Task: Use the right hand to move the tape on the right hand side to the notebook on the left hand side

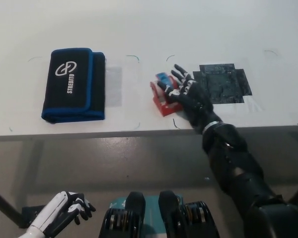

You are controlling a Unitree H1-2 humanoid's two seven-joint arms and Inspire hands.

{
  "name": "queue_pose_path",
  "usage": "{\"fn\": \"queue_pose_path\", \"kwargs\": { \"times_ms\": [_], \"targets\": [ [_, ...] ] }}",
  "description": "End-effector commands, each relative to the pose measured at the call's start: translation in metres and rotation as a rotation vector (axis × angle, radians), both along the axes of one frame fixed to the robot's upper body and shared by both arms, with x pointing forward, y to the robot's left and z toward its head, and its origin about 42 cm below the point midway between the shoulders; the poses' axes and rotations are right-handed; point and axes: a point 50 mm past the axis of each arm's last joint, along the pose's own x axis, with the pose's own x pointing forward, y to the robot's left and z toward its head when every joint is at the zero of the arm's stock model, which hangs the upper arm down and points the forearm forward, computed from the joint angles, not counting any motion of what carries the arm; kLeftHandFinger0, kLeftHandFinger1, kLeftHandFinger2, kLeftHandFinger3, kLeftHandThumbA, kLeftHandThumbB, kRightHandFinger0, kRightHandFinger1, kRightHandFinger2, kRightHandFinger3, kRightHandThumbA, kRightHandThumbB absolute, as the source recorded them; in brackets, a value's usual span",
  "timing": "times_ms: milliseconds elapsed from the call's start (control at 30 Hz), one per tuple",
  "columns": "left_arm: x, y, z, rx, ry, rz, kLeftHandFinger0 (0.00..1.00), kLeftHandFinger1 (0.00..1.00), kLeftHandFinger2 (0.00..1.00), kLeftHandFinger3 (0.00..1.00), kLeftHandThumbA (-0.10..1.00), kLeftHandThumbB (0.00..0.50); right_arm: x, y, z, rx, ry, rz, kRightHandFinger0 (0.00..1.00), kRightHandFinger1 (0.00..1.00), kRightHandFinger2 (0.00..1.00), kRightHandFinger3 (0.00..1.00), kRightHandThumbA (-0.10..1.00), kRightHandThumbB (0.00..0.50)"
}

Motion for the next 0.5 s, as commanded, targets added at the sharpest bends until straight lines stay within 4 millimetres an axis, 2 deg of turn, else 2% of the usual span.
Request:
{"fn": "queue_pose_path", "kwargs": {
  "times_ms": [0,33,67,133,300,400,433,467],
  "targets": [
    [0.003,-0.002,0.014,0.018,-0.068,-0.043,0.39,0.42,0.49,0.60,0.87,0.118,0.010,0.020,0.036,0.022,-0.143,0.029,1.00,1.00,1.00,1.00,1.00,0.270],
    [0.003,-0.002,0.014,0.008,-0.063,-0.041,0.39,0.41,0.48,0.60,0.87,0.122,0.009,0.024,0.035,0.012,-0.150,0.039,1.00,1.00,1.00,1.00,1.00,0.283],
    [0.003,-0.003,0.013,0.011,-0.056,-0.039,0.39,0.41,0.48,0.60,0.87,0.133,0.005,0.031,0.031,-0.002,-0.147,0.063,1.00,1.00,1.00,1.00,1.00,0.320],
    [0.004,-0.003,0.014,0.017,-0.059,-0.041,0.39,0.41,0.48,0.60,0.88,0.130,0.003,0.041,0.029,0.015,-0.128,0.071,1.00,1.00,1.00,1.00,1.00,0.338],
    [0.005,-0.004,0.017,0.019,-0.050,-0.045,0.38,0.41,0.50,0.62,0.86,0.110,-0.001,0.055,0.029,0.006,-0.121,0.100,1.00,1.00,1.00,1.00,1.00,0.364],
    [0.006,-0.004,0.018,0.019,-0.053,-0.052,0.39,0.42,0.51,0.64,0.87,0.118,-0.001,0.060,0.032,-0.007,-0.126,0.109,1.00,1.00,1.00,1.00,1.00,0.373],
    [0.008,-0.006,0.017,0.006,-0.064,-0.059,0.37,0.40,0.50,0.63,0.89,0.156,-0.001,0.062,0.032,-0.014,-0.127,0.119,1.00,1.00,1.00,1.00,1.00,0.377],
    [0.008,-0.006,0.017,0.010,-0.064,-0.060,0.37,0.40,0.50,0.63,0.92,0.168,-0.001,0.063,0.032,-0.015,-0.128,0.120,1.00,1.00,1.00,1.00,1.00,0.368]
  ]
}}
